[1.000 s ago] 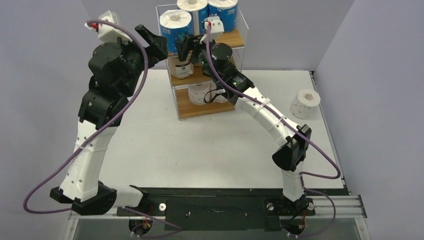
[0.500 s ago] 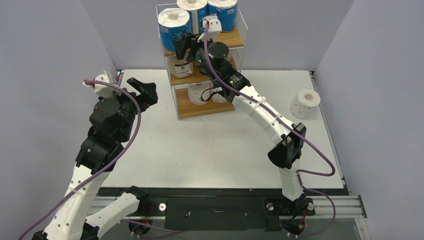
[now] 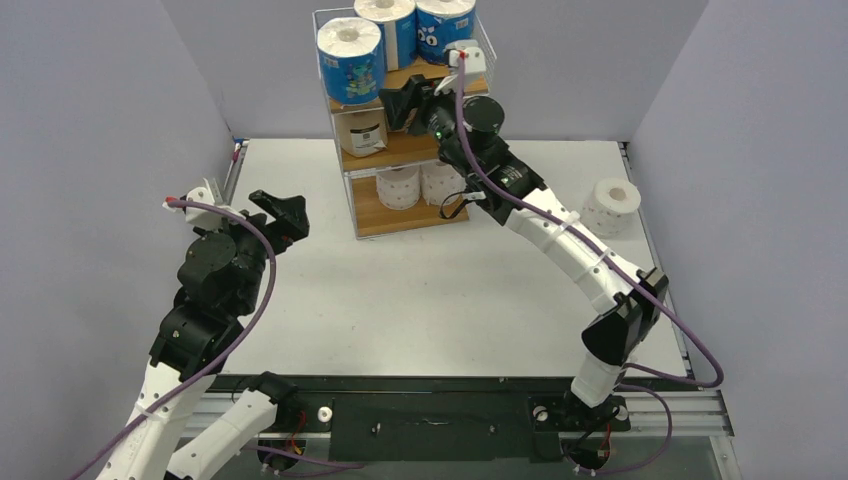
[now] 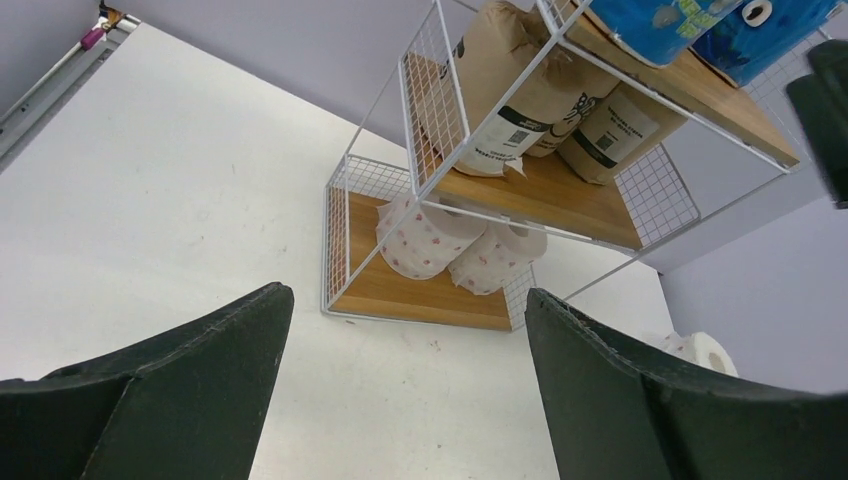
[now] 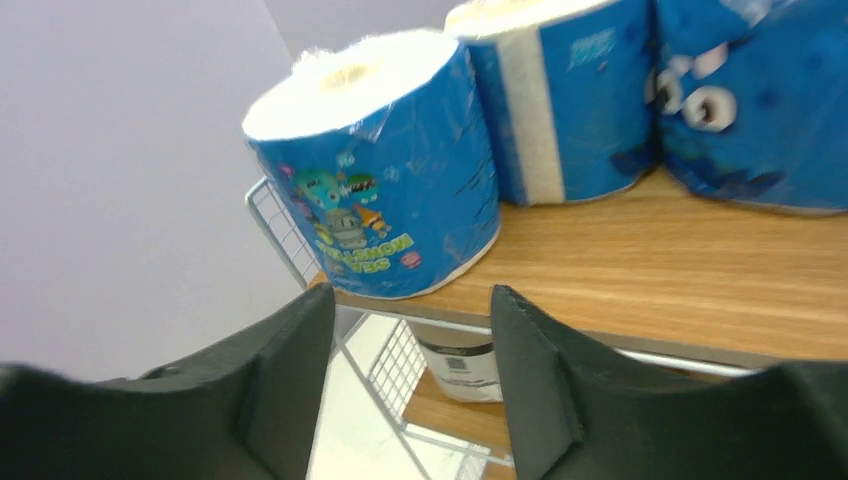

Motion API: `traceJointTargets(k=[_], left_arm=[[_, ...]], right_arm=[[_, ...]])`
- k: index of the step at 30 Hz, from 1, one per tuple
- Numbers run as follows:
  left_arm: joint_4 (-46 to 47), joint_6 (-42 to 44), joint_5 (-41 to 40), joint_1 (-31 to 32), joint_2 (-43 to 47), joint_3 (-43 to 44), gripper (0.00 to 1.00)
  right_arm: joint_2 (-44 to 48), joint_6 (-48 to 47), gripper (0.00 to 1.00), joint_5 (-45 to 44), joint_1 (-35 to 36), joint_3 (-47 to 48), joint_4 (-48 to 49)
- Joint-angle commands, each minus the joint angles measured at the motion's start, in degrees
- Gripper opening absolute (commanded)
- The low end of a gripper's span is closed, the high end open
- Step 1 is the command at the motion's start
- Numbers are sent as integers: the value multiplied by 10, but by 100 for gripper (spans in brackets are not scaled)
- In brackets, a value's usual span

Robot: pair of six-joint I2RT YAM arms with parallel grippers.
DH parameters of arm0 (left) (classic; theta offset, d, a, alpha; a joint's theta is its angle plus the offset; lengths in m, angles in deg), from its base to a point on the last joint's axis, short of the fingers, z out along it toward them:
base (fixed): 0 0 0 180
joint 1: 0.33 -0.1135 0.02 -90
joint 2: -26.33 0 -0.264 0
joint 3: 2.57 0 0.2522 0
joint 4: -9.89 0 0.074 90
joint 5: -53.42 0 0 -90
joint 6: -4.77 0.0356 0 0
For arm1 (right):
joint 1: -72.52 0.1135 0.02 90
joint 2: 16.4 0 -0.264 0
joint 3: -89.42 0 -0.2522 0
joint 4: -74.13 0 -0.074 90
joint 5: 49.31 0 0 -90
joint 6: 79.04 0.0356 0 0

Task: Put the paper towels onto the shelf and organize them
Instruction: Place the paper towel on the shelf.

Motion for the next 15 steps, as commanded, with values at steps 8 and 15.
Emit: traceJointTargets(k=[8,15], left_arm=[[20,-21,28,-3,28,-59,85],[20,-24,34,-3,36,-84,85]], right_arm=[[1,40,5,59,-26,38,14],[-58,76,0,87,-28,100,2]])
